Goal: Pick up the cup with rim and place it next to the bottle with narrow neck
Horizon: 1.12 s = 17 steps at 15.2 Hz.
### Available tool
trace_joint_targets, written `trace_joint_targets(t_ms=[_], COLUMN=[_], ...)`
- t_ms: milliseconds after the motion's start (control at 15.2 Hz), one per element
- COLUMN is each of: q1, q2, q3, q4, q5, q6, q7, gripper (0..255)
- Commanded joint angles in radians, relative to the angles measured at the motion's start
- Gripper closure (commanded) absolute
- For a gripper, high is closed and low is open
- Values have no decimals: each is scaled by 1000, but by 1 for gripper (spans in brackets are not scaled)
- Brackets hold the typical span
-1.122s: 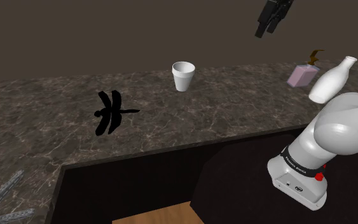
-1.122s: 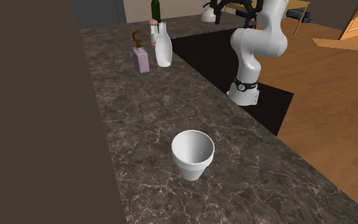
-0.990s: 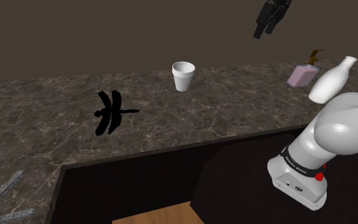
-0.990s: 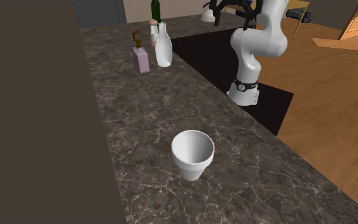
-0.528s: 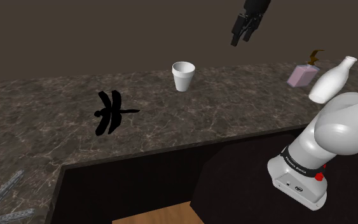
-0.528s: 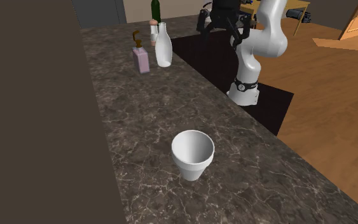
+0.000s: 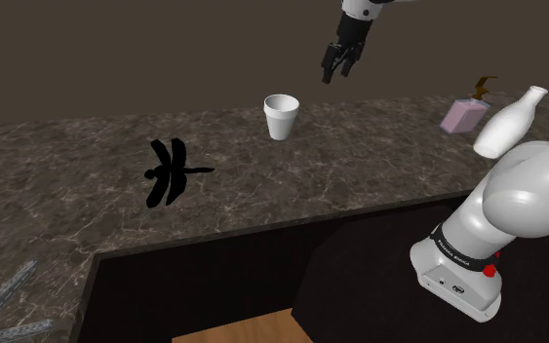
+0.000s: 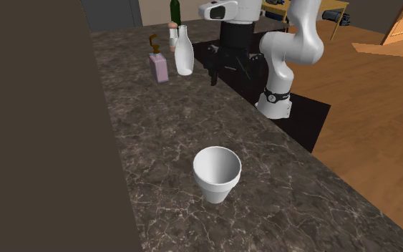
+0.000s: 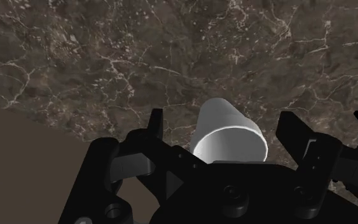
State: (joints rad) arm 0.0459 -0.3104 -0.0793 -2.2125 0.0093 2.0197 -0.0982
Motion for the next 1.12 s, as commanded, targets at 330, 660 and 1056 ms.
trace_joint_targets(t_ms=[330, 660, 1056], q1=[9, 10, 9], q2=[253, 441, 521], q3=[-6, -4, 0], q4=[128, 261, 286], q5=[29, 54, 65], q6=[133, 193, 249], q7=[-22, -39, -46], gripper=[0, 0, 0])
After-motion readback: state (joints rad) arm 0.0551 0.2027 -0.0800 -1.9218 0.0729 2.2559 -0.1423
